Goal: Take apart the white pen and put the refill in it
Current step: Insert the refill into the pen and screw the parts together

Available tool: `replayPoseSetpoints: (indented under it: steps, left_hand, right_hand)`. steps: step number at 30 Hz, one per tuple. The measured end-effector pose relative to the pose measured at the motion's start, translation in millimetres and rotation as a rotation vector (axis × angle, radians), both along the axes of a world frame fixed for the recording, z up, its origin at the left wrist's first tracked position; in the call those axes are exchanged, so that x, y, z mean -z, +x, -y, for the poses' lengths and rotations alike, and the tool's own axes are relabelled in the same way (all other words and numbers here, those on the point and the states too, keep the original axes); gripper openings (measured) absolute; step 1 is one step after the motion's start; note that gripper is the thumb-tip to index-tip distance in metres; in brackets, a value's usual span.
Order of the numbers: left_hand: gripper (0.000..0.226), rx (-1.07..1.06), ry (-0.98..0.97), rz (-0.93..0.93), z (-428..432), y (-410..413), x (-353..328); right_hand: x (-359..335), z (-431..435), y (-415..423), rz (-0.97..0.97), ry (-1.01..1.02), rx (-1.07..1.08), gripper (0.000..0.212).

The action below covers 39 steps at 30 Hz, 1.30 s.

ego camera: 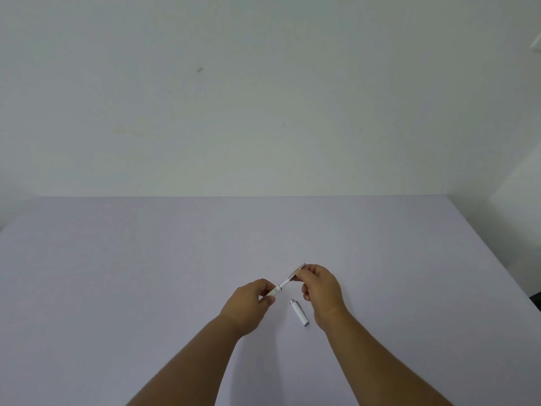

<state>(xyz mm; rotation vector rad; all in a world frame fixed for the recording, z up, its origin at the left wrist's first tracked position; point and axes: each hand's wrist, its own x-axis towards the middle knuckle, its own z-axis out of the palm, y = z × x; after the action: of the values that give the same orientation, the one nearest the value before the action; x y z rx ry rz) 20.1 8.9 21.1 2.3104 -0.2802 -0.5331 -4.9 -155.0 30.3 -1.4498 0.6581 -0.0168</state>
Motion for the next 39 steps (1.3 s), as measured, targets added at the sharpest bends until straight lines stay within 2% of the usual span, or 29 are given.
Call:
replayPoseSetpoints:
  steps: [3, 7, 12, 16, 19, 22, 27, 31, 35, 39]
  left_hand:
    - [0.01, -0.005, 0.0, 0.004, 0, -3, -2]
    - [0.01, -0.021, -0.004, -0.001, -3, -5, -4]
    - [0.008, -0.005, -0.015, -0.017, -4, -7, -9]
    - [0.008, 0.013, 0.037, 0.014, -3, -5, -17]
    - [0.01, 0.031, 0.074, 0.05, -4, -7, -22]
    - [0.01, 0.041, 0.103, 0.087, -1, -8, -27]
    - [0.009, 0.075, 0.142, 0.112, -2, -10, -32]
    - [0.008, 0.053, 0.151, 0.136, -4, -10, -36]
    - [0.009, 0.098, 0.169, 0.151, 1, -11, -40]
    - [0.011, 0.09, 0.174, 0.163, 4, -9, -45]
  right_hand:
    - [0, -5, -5, 0.003, -0.021, -0.039, 0.007]
    - [-2, -5, -10, 0.032, -0.052, -0.058, 0.017]
    - [-4, -6, -17, 0.006, -0.036, -0.201, 0.012]
    - [-5, -6, -18, -0.033, -0.046, -0.205, 0.007]
    - [-7, -6, -16, -0.077, -0.087, -0.219, 0.017]
    - [-8, -7, -17, -0.053, -0.027, -0.205, 0.012]
    - [-13, -6, -17, -0.188, -0.157, -0.221, 0.039]
    - [-20, -1, -20, -0.033, -0.023, -0.27, 0.012]
    - [-26, 1, -19, -0.133, -0.22, -0.283, 0.035]
    - [-30, 4, -19, -0.022, -0.077, -0.301, 0.012]
